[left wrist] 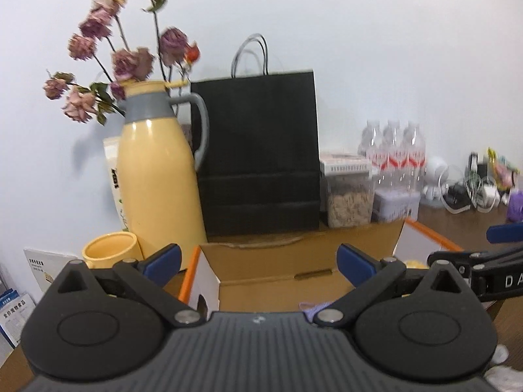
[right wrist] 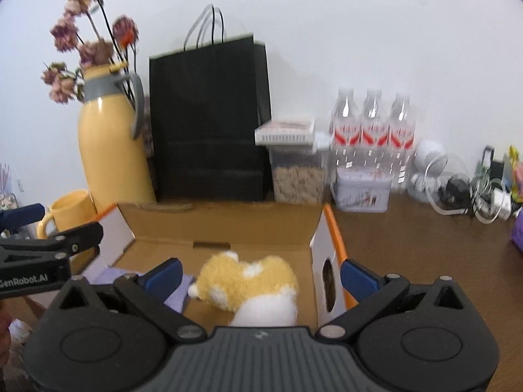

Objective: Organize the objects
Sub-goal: 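Lower the pouch and plush toy into the cardboard box and open both tools, then move the right tool to the navy zip case and grasp it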

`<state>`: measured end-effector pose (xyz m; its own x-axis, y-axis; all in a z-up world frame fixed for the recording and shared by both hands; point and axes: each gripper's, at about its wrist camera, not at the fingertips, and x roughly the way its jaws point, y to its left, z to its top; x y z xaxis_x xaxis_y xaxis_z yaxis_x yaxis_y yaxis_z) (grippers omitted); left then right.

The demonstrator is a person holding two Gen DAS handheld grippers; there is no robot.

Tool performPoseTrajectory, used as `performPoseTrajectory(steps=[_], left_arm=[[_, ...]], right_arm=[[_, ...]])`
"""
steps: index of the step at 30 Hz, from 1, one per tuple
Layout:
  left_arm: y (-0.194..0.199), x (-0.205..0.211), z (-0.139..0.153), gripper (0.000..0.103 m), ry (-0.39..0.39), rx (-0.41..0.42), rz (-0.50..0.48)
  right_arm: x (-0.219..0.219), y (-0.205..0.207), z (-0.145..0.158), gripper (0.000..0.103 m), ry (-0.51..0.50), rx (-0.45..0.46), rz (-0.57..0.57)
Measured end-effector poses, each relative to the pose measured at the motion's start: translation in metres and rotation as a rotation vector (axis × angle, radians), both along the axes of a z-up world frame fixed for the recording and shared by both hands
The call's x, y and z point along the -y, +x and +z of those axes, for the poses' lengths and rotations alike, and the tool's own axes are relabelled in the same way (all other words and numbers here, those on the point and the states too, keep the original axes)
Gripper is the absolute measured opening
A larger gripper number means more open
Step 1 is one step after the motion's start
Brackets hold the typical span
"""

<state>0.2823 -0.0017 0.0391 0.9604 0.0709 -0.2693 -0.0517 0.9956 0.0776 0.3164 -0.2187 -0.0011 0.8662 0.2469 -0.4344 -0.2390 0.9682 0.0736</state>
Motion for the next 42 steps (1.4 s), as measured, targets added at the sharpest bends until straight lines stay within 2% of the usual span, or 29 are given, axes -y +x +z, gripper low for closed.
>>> performPoseTrajectory(steps=[6,17,25,33,42], left_arm=[[-0.027,-0.006,0.013,0.103,-0.052,0.011,-0.005],[-0.079,-0.019,0.024,0.103,-0.064,0.003,0.011],[-0.119,-0.028,0.022,0.103,-0.079,-0.022,0.014],[-0.149,-0.040,0.006,0.103,-0.079,-0.077,0.035],[-0.167,-0.057,-0.018,0.103,-0.103,-0.155,0.065]], right_arm=[[-0.004,-0.028,0.009,0.103,-0.008,0.050,0.015],[-0.003,-0.084,0.024,0.103,-0.017,0.072,0.009],[0.007,-0.127,0.022,0.103,-0.028,0.058,-0.004],[0.022,-0.161,0.004,0.103,-0.050,0.011,-0.009],[0.032,-0.179,-0.035,0.103,-0.089,-0.094,0.004]])
